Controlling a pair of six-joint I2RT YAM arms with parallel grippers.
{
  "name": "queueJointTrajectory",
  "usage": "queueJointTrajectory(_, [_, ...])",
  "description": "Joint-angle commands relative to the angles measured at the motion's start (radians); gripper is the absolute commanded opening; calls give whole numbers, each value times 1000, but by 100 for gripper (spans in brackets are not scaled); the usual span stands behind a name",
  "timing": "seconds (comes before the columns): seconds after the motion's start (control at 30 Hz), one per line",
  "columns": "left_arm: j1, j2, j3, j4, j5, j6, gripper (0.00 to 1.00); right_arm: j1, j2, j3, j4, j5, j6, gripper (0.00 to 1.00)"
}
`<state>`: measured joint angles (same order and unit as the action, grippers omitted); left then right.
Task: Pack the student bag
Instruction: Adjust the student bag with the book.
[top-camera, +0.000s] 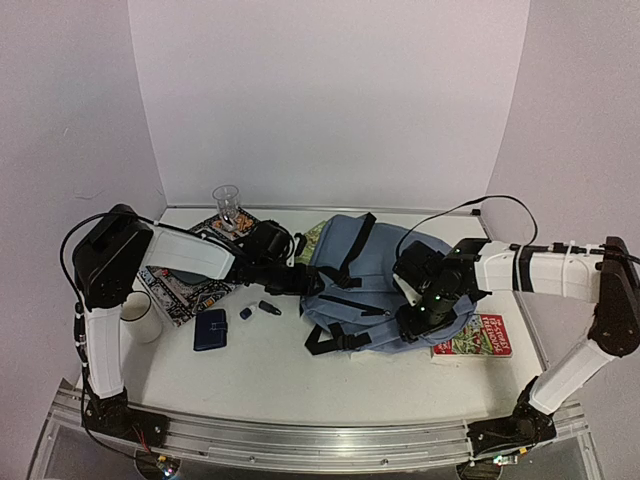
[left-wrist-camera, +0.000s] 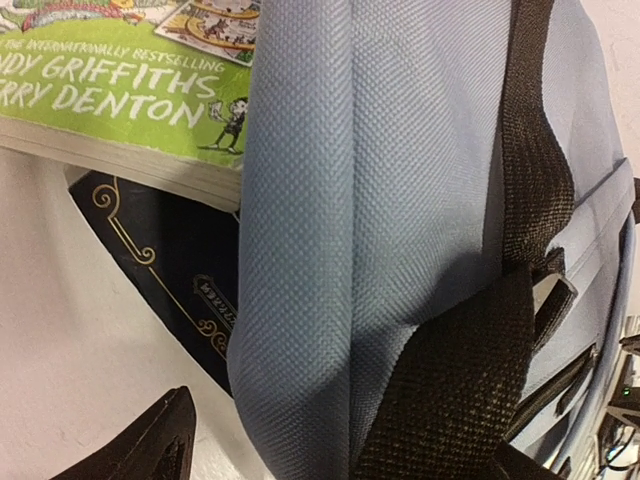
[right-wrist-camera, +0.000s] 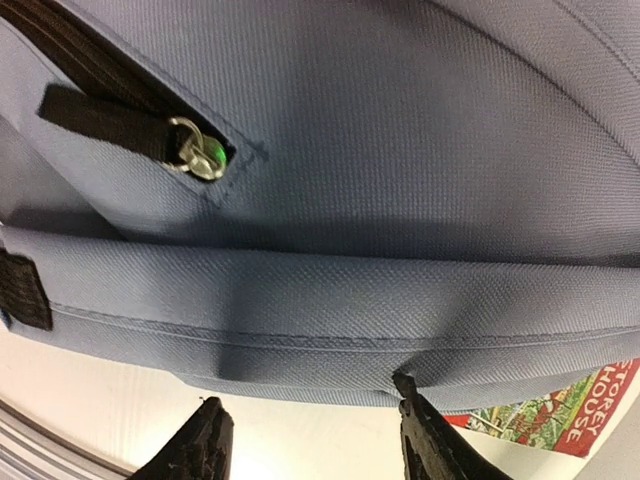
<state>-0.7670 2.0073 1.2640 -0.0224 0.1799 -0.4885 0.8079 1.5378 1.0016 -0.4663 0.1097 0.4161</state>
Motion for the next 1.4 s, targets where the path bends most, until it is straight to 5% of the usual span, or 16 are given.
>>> queueJointTrajectory(0.0, [2, -134, -13, -42, -104, 87, 80, -22, -86, 5, 37, 7, 87, 66])
queueJointTrajectory(0.33, [-29, -304, -112, -74, -127, 167, 82, -251, -311, -176, 115, -8, 277, 98])
queueJointTrajectory(0.83, [-179, -208, 3, -73, -42, 264, 81, -365, -296, -418, 367, -69, 462, 98])
queueJointTrajectory(1.37, [-203, 15, 177, -77, 170, 239, 60, -365, -239, -472, 692, -298, 395, 82])
